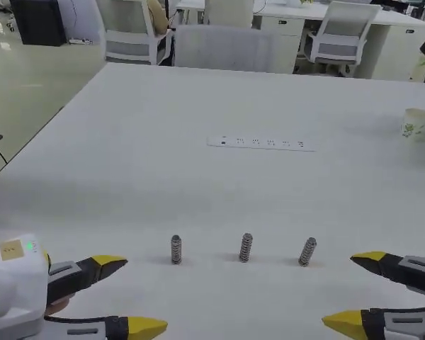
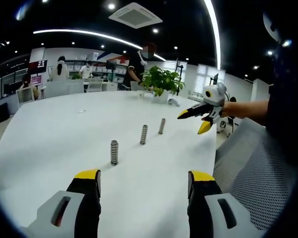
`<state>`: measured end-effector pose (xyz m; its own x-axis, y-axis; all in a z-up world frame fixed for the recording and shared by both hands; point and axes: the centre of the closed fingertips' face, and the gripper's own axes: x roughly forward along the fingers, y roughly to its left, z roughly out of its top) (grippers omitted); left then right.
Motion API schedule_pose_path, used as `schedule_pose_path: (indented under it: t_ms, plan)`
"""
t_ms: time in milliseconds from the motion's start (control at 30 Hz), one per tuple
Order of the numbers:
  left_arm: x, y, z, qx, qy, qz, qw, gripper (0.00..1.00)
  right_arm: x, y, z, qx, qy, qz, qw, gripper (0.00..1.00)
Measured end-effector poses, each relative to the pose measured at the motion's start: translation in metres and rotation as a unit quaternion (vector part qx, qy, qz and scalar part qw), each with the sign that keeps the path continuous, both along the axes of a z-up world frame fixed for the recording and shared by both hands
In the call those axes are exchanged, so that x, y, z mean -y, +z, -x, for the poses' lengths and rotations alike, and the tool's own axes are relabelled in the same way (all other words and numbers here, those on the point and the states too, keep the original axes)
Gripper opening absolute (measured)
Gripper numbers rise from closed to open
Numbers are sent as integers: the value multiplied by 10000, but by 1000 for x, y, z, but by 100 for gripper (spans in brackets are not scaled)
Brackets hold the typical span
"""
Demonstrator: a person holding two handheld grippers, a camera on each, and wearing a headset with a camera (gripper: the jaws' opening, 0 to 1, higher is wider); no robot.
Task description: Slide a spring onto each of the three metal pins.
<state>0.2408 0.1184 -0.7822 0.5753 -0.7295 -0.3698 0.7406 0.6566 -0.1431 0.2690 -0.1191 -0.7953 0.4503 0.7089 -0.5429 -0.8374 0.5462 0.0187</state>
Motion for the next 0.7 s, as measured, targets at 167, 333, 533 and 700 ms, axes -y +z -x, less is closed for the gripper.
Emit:
schedule_pose_path:
  t_ms: [167, 333, 533, 700]
  plan:
    - [0, 0, -3, 53, 66, 13, 10000, 72, -2, 1, -2, 45, -32, -28, 10000, 75]
    - [2, 2, -5, 83, 65, 46, 9999, 73, -5, 2, -3, 42, -49, -52, 10000, 75]
    - [2, 0, -7, 55, 73, 36, 10000, 74, -6, 1, -4, 43, -51, -26, 10000, 75]
    - [1, -1, -9, 13, 107, 43, 9999, 75, -5, 2, -7, 30, -78, -48, 10000, 75]
